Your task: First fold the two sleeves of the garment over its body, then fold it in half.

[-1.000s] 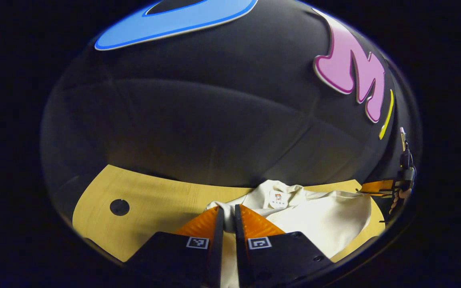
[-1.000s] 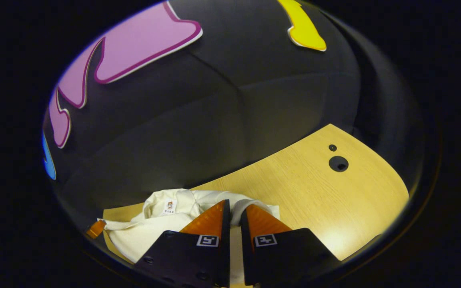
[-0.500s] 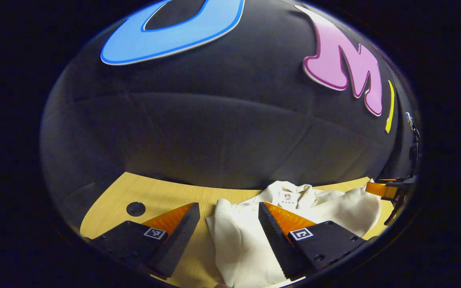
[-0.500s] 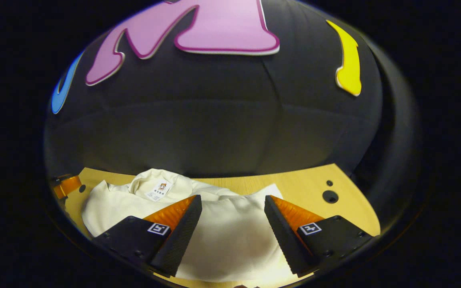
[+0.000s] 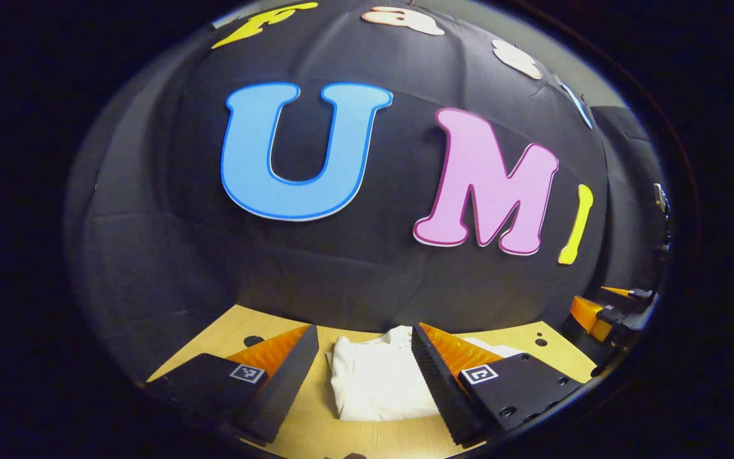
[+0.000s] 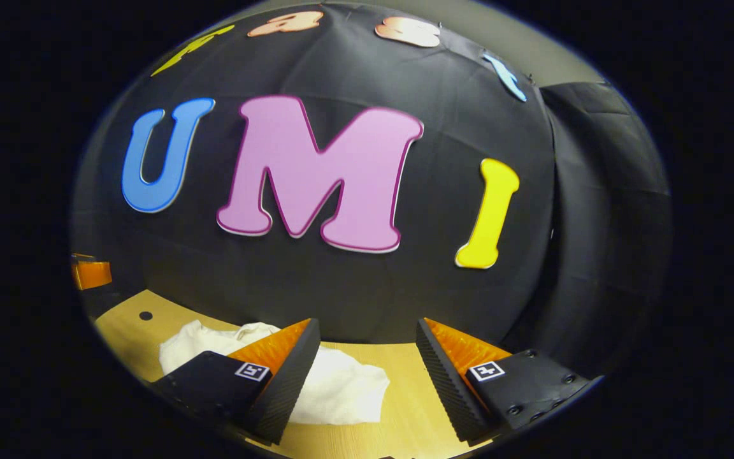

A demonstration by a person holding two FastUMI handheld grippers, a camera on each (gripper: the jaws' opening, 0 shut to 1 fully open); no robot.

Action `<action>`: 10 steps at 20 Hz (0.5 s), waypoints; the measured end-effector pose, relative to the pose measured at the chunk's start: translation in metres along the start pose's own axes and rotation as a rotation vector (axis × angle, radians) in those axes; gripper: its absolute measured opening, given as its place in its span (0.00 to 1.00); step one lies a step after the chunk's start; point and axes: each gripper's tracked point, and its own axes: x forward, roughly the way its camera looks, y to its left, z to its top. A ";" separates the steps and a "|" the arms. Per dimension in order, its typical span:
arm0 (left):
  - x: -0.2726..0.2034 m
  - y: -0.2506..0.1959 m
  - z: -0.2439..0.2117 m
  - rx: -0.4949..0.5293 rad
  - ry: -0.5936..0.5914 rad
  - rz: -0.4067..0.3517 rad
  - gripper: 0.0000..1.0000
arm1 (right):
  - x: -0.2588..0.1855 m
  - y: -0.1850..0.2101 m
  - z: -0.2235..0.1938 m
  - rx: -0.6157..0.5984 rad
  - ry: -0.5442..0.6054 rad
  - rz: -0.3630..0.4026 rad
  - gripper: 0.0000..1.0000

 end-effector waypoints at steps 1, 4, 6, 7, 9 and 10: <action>-0.020 0.002 0.018 0.021 -0.046 0.019 0.96 | -0.022 -0.003 0.008 0.024 0.014 -0.011 0.97; -0.083 -0.001 0.056 0.047 -0.136 0.043 0.95 | -0.076 -0.001 0.040 0.077 -0.018 0.014 0.97; -0.122 -0.002 0.067 0.013 -0.149 0.064 0.96 | -0.109 0.006 0.053 0.033 -0.024 0.054 0.96; -0.137 -0.002 0.070 -0.014 -0.154 0.070 0.96 | -0.124 0.011 0.061 0.025 -0.033 0.076 0.96; -0.168 -0.001 0.064 -0.051 -0.178 0.067 0.95 | -0.151 0.017 0.077 0.037 -0.058 0.114 0.94; -0.182 -0.001 0.061 -0.058 -0.197 0.066 0.96 | -0.166 0.018 0.082 0.050 -0.069 0.129 0.96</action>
